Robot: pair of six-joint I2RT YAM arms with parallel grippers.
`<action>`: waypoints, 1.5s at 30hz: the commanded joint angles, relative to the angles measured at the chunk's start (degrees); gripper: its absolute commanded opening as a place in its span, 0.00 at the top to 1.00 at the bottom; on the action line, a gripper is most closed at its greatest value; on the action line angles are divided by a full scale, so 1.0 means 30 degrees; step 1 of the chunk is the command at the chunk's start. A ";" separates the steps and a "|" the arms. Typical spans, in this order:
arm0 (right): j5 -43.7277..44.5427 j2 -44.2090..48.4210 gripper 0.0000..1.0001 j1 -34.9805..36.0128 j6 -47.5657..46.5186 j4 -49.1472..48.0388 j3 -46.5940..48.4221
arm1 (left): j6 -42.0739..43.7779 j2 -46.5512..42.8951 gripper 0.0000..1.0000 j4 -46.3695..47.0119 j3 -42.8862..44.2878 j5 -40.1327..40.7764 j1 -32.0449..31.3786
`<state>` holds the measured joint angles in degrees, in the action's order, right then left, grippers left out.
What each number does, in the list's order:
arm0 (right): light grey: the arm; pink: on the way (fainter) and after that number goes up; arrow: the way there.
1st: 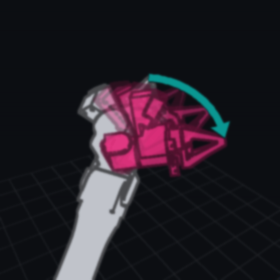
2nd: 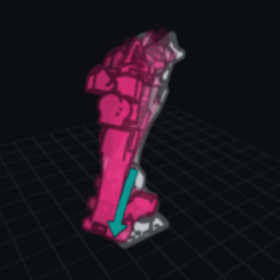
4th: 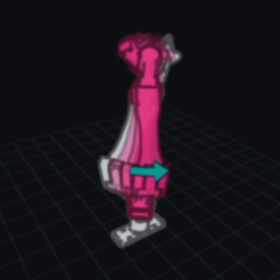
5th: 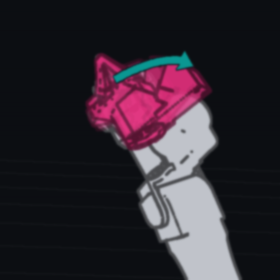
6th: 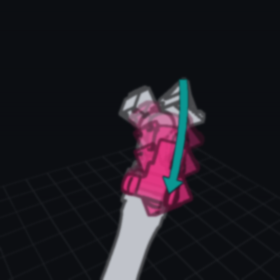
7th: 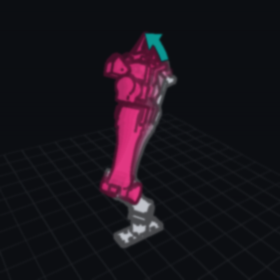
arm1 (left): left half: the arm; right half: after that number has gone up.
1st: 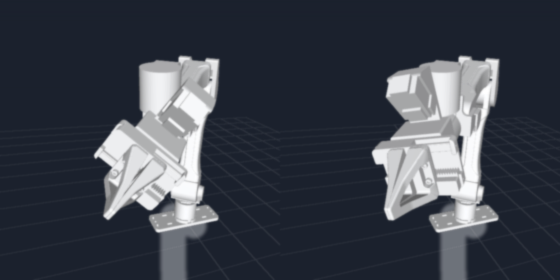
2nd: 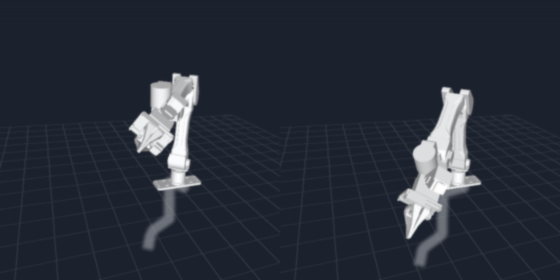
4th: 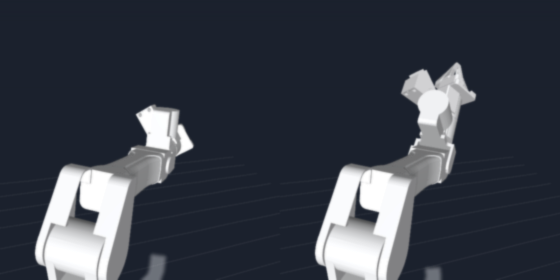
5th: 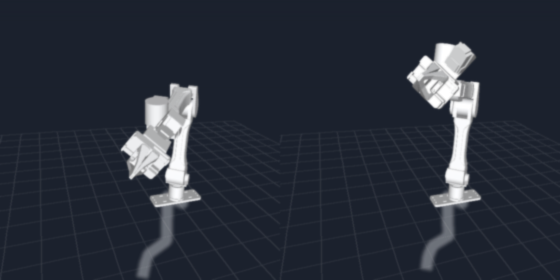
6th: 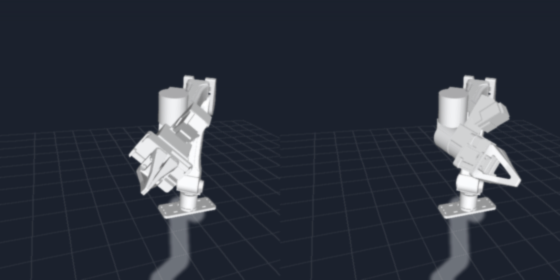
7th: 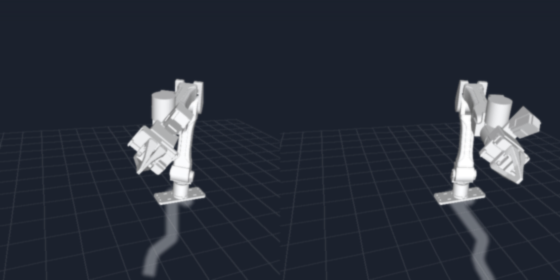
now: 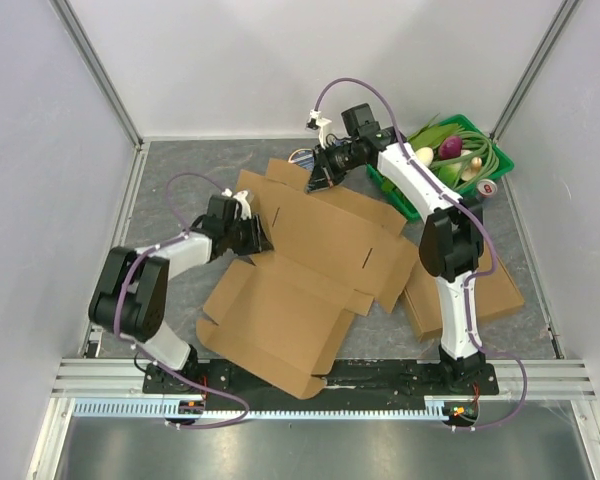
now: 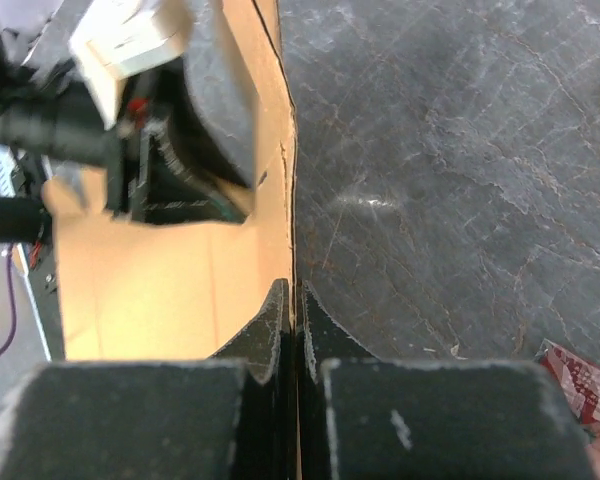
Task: Fold the paper box
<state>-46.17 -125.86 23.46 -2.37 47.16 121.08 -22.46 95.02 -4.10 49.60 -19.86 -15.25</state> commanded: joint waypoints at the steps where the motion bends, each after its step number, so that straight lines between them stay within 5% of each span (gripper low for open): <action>1: 0.1528 0.1846 1.00 0.0848 0.3336 -0.5696 -0.1157 | -0.1154 -0.3424 0.61 0.3415 -0.2792 0.0520 -0.1156; 5: 0.3465 0.1642 1.00 0.2166 0.4129 -0.6576 -0.1158 | -0.1973 -0.3144 0.46 0.4180 -0.2855 0.0499 -0.1657; 9: 0.5514 0.1437 1.00 0.2608 0.2935 -0.6550 -0.1277 | -0.3876 -0.1382 0.40 0.3619 -0.2146 -0.1670 -0.1773; 13: 0.6684 0.1466 1.00 0.2871 0.0129 -0.5819 -0.1306 | -0.4558 -0.2578 0.37 0.5526 -0.3671 -0.0886 -0.2067; 20: 0.6898 0.1787 1.00 0.3048 -0.2110 -0.3592 -0.0866 | -0.2505 -1.0368 0.27 0.3917 -0.3853 0.0555 -0.1424; 25: 0.5432 0.2723 1.00 0.3165 -0.2957 -0.3355 -0.1977 | -0.3908 -1.3334 0.25 0.4585 -0.2914 -0.0496 0.1795; 30: 0.4697 0.2433 1.00 0.3165 -0.4218 -0.2565 -0.1309 | -0.3969 -0.9270 0.27 0.3395 0.1914 -0.2312 0.3235; 33: 0.4231 0.2374 1.00 0.3165 -0.4511 -0.2505 -0.1013 | -0.4056 -0.5989 0.39 0.1726 0.4378 -0.2552 0.3265; 36: 0.3878 0.2433 1.00 0.3165 -0.4804 -0.2447 -0.0838 | -0.4639 -0.4052 0.44 0.2592 0.4734 -0.2811 0.3236; 40: 0.4082 0.2141 1.00 0.3194 -0.4689 -0.2506 -0.0340 | -0.5082 -0.1882 0.44 0.5248 0.5146 -0.6645 0.2682; 45: 0.5454 0.1817 1.00 0.3399 -0.4511 -0.3266 0.0013 | -0.5841 -0.3659 0.50 0.8659 0.1635 -0.6715 0.1451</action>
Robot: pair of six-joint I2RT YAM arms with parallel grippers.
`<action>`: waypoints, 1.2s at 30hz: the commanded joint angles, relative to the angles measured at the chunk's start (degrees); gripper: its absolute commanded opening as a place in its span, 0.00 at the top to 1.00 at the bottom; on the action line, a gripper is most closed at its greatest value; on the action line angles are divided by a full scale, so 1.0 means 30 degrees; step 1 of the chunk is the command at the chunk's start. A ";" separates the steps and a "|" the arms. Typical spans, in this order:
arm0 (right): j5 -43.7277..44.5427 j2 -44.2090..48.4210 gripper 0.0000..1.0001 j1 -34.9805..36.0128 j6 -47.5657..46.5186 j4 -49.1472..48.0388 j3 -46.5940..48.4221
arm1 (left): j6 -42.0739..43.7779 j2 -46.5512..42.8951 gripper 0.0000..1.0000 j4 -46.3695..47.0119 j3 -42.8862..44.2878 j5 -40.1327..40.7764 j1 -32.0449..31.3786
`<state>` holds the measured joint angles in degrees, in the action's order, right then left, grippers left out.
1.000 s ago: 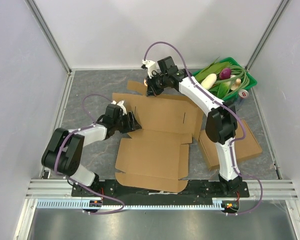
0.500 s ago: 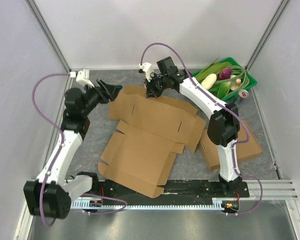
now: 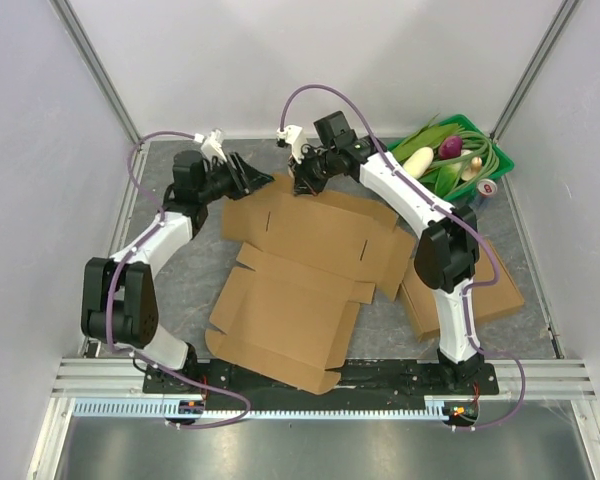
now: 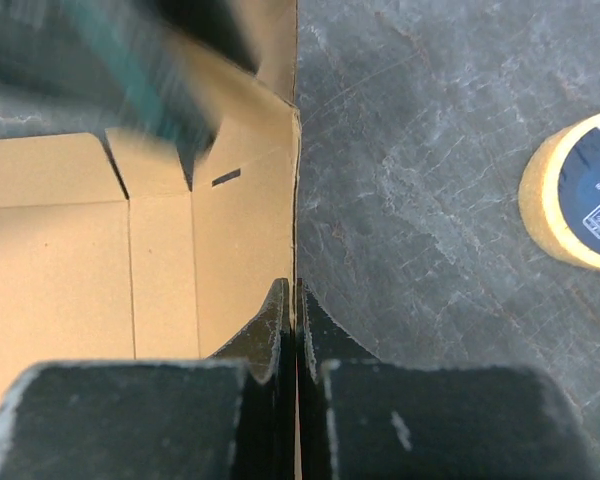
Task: Fold the paper box
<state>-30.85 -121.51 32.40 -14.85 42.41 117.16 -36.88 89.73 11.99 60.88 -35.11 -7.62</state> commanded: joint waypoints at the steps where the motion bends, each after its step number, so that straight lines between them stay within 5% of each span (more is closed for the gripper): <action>1: 0.1077 0.0687 1.00 0.0797 -0.0526 -0.1977 0.1055 | -0.1123 -0.2164 0.50 0.3299 -0.2536 -0.1394 -0.1152; 7: 0.5622 0.1449 1.00 0.2320 -0.2488 -0.2711 0.0410 | 0.1596 -0.4330 0.32 0.0637 -0.3712 0.1415 -0.1240; 15: 0.5217 0.1862 1.00 0.2909 -0.3691 -0.2448 -0.0206 | 0.5873 -0.5332 0.31 -0.2414 -0.3068 0.6193 -0.1767; 17: 0.5040 0.1979 1.00 0.2968 -0.3955 -0.2507 -0.0324 | 0.6112 -0.4952 0.38 -0.2882 -0.2718 0.6606 -0.1797; 22: 0.5126 0.1863 0.98 0.2998 -0.4220 -0.2682 -0.0120 | 0.6786 -0.4656 0.74 -0.1780 -0.2861 0.8507 -0.2351; 23: 0.6230 0.1717 0.89 0.3027 -0.2972 -0.2915 0.0345 | 0.7338 -0.4802 0.80 -0.1190 -0.3298 0.9323 -0.2760; 24: 0.7372 0.1512 0.69 0.3085 -0.1829 -0.2801 0.0843 | 0.7865 -0.5268 0.86 -0.0401 -0.3766 1.1507 -0.3895; 25: 0.9094 0.1278 0.62 0.3289 -0.0483 -0.2626 0.1341 | 0.8538 -0.5563 0.87 0.1086 -0.4409 1.2631 -0.4515; 26: 1.2099 0.1392 0.50 0.3407 0.3040 -0.1870 0.1810 | 0.9473 -0.5798 0.89 0.4350 -0.6184 1.3512 -0.5044; 30: 1.6026 0.3788 0.06 0.3321 1.0994 0.0424 0.0212 | 0.8254 -0.6006 0.98 0.8891 -0.8749 1.4398 -0.5429; 36: 1.5593 0.9241 0.02 0.3203 1.8031 0.0010 -0.4249 | 0.7052 -0.6034 0.98 0.9070 -0.9482 1.4604 -0.5663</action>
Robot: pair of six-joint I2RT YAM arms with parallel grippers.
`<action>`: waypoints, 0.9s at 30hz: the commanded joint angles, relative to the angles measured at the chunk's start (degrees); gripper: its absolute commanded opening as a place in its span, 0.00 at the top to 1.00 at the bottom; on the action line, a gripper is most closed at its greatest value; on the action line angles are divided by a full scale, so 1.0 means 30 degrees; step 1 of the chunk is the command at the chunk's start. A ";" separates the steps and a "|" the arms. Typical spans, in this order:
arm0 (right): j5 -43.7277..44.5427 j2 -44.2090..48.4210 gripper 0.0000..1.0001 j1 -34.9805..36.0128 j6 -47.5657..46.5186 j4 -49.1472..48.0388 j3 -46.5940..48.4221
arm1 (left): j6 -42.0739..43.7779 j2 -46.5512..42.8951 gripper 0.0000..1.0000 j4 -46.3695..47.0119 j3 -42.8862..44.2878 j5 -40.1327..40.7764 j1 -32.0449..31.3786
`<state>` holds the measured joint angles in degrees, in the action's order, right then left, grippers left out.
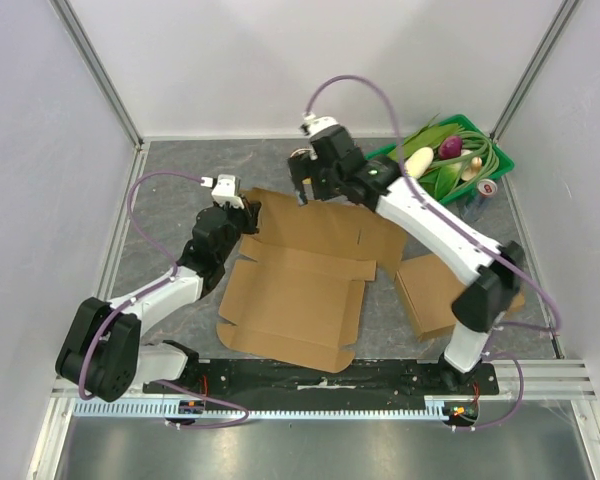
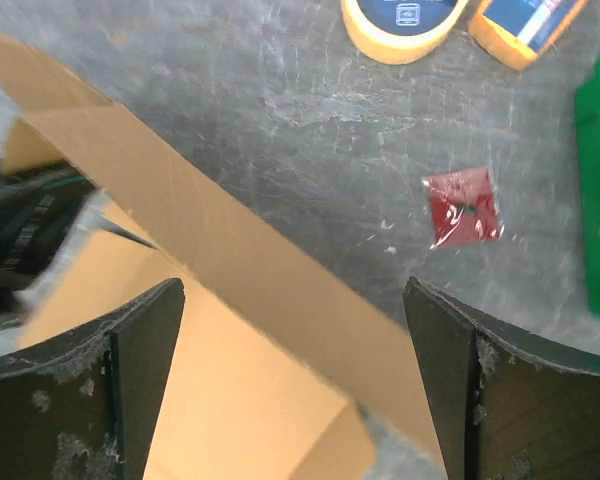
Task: Fold the paper box
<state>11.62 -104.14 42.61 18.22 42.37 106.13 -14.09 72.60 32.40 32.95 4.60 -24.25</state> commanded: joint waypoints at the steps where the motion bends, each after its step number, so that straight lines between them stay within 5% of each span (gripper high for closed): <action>1: 0.0879 0.4497 0.02 -0.0199 0.8705 0.0259 -0.0977 | -0.0723 -0.0380 0.98 0.2468 -0.0521 0.1396 -0.0149; 6: -0.0326 0.9890 0.02 -0.0141 1.8370 -0.6899 -1.0339 | -0.1514 -0.1198 0.98 0.2149 -0.1226 0.2040 -0.0237; 9: 0.1451 1.1566 0.04 0.0674 2.4676 -1.2066 -1.5007 | -0.1778 -0.1930 0.98 0.1943 -0.1666 0.2710 -0.0295; 19: 0.4447 0.5918 0.14 0.1558 3.0546 -1.4441 -1.3346 | -0.2628 -0.2666 0.98 0.2469 -0.2486 0.3623 -0.0325; 27: 0.4536 0.3542 0.74 0.1822 3.1955 -1.5529 -1.3050 | -0.3827 -0.3397 0.92 0.2793 -0.3481 0.3447 -0.0325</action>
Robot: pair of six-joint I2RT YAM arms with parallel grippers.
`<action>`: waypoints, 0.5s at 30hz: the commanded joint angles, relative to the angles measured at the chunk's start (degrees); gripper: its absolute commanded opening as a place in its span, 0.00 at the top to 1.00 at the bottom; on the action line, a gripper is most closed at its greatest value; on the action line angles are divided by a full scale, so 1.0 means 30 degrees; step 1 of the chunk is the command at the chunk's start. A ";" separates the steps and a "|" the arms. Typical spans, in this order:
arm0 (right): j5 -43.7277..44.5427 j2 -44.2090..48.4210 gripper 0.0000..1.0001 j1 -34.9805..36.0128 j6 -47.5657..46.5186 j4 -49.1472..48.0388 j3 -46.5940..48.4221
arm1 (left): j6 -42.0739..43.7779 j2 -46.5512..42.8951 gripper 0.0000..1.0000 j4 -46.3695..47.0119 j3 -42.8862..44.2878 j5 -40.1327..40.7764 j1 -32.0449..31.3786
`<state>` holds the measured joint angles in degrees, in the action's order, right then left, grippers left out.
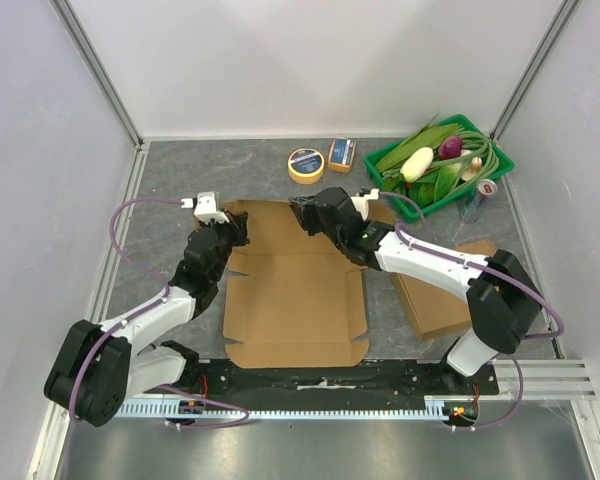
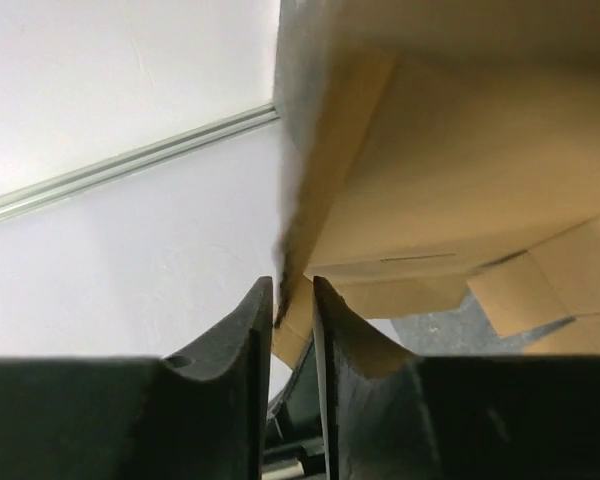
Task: Fold the paper box
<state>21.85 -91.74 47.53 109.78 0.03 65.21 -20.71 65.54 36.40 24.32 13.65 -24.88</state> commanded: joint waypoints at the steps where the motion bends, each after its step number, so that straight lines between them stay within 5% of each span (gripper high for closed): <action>1: 0.0894 -0.0648 0.78 0.0183 0.1406 -0.1794 0.0123 | -0.2144 -0.1277 0.88 0.1198 -0.0808 0.0315 -0.0113; 2: 0.0834 -0.0649 0.83 0.0241 0.1406 -0.2001 -0.0142 | -0.2498 -0.1541 0.81 0.0819 -0.0868 -0.0093 -0.0113; 3: 0.0804 -0.0620 0.91 0.0299 0.1232 -0.2322 -0.0435 | -0.2878 -0.2500 0.62 -0.0026 -0.0782 -0.0242 -0.0113; 6: 0.0161 -0.0008 1.00 0.0271 0.0121 -0.4427 -0.2540 | -0.4959 -0.6094 0.35 -0.5995 -0.0050 -0.0913 0.0032; 10: -0.0893 0.0815 1.00 0.0271 -0.2720 -0.9165 -0.6023 | -0.5956 -1.0202 0.24 -1.3955 0.1472 -0.2876 0.1054; 15: -0.2502 0.1546 1.00 -0.0195 -0.5036 -1.3513 -0.8960 | -0.5929 -1.1242 0.18 -1.8312 0.2996 -0.5194 0.6031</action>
<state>17.91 -88.71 48.10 102.78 -30.48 43.92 -35.44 32.36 -1.63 29.54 4.03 -15.84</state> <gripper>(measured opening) 0.010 0.767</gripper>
